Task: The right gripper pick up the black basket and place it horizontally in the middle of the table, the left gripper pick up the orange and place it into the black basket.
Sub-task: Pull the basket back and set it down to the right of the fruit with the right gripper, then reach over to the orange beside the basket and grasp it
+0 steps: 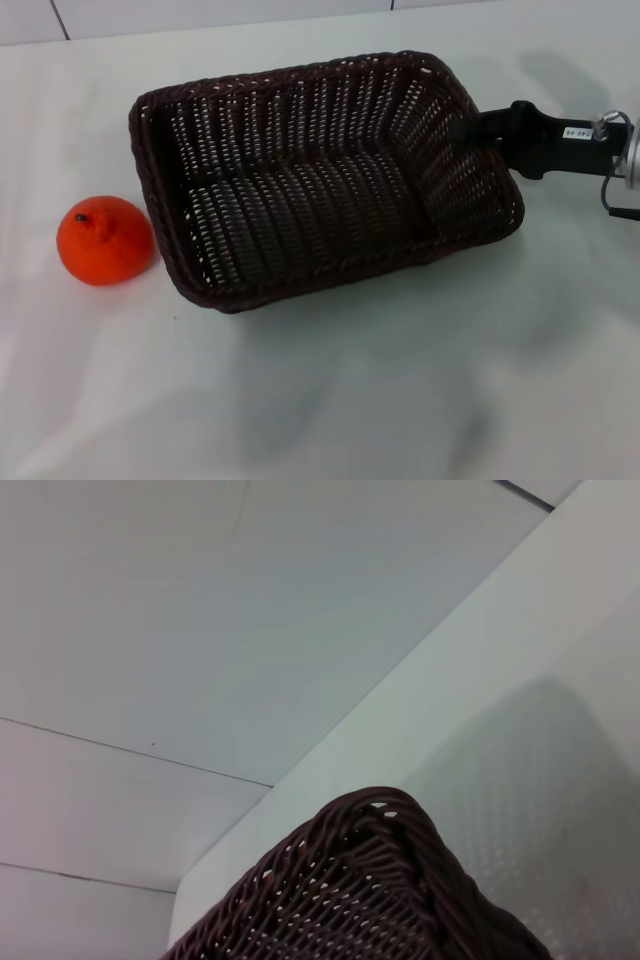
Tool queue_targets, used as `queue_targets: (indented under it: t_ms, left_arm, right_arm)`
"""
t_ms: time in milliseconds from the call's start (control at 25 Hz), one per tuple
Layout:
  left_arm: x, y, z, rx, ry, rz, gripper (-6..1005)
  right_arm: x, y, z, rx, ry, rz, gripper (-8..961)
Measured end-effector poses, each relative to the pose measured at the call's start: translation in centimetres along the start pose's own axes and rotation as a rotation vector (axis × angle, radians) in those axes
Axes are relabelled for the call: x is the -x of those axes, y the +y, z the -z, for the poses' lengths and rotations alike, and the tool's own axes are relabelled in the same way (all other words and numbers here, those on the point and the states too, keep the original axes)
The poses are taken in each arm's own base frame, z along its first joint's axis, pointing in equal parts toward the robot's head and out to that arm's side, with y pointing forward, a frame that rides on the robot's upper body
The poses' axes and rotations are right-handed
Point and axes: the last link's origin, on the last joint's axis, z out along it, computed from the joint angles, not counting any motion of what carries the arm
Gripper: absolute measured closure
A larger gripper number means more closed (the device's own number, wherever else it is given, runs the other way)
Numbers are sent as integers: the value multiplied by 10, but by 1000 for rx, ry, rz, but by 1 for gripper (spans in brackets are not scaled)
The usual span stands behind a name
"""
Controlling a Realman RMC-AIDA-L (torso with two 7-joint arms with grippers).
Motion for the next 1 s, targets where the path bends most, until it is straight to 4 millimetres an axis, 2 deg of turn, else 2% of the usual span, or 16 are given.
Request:
queue_targets:
  t_ms: [120, 560, 760, 1000]
  left_arm:
    - [0, 0, 0, 0, -1, 0, 64]
    - [1, 0, 1, 0, -7, 0, 63]
    - [5, -2, 4, 31, -90, -14, 64]
    - [16, -5, 9, 78, -240, -47, 65]
  right_arm:
    - [3, -1, -2, -14, 5, -13, 750]
    - [10, -7, -2, -89, 0, -50, 364]
    - [-1, -4, 16, -93, 54, -58, 287]
    - [-25, -2, 44, -91, 156, -33, 286]
